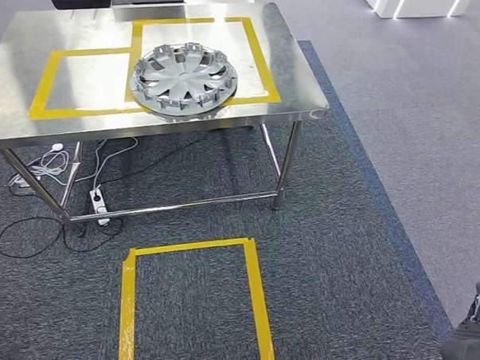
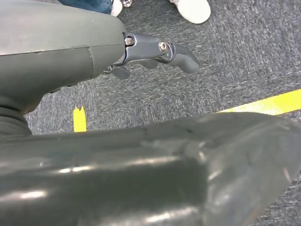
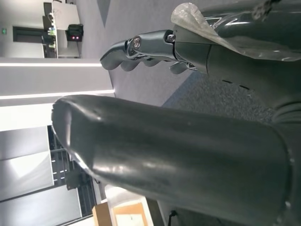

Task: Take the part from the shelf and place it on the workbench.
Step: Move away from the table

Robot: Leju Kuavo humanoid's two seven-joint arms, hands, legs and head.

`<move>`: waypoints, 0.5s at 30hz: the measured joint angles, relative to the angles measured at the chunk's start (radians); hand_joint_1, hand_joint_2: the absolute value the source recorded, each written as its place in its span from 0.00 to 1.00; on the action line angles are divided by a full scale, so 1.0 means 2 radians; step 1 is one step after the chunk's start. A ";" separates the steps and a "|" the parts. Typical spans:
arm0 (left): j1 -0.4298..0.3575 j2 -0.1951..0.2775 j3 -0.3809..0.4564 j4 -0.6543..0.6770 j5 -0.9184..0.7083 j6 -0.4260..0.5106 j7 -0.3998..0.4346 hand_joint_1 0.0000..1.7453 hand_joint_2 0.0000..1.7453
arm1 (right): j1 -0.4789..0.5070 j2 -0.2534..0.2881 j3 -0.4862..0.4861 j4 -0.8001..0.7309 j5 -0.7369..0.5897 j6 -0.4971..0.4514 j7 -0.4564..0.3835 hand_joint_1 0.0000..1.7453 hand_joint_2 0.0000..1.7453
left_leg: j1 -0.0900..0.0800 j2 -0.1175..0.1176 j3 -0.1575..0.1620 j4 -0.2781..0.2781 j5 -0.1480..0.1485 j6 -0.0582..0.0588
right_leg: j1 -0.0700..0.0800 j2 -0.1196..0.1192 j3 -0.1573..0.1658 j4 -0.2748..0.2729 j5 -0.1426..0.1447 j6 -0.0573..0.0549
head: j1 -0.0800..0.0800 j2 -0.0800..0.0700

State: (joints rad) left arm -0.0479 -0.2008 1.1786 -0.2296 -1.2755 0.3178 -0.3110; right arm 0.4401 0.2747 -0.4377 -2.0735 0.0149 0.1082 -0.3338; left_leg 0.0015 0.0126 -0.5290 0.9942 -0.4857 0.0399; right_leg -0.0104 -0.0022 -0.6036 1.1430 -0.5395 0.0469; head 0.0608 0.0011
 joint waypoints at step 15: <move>0.001 0.001 0.000 0.000 -0.005 0.003 0.000 0.00 0.00 | 0.005 0.012 -0.005 0.004 -0.014 0.013 0.010 0.00 0.00 | 0.003 -0.008 -0.031 0.087 -0.030 -0.023 | -0.001 0.021 0.038 -0.078 0.025 -0.018 | -0.005 0.000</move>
State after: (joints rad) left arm -0.0464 -0.1983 1.1787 -0.2296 -1.2847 0.3243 -0.3110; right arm 0.4504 0.2984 -0.4483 -2.0664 -0.0135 0.1335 -0.3137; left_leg 0.0066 -0.0035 -0.5904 1.1675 -0.5457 -0.0068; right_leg -0.0130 0.0401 -0.5278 0.9862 -0.4897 0.0111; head 0.0517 0.0011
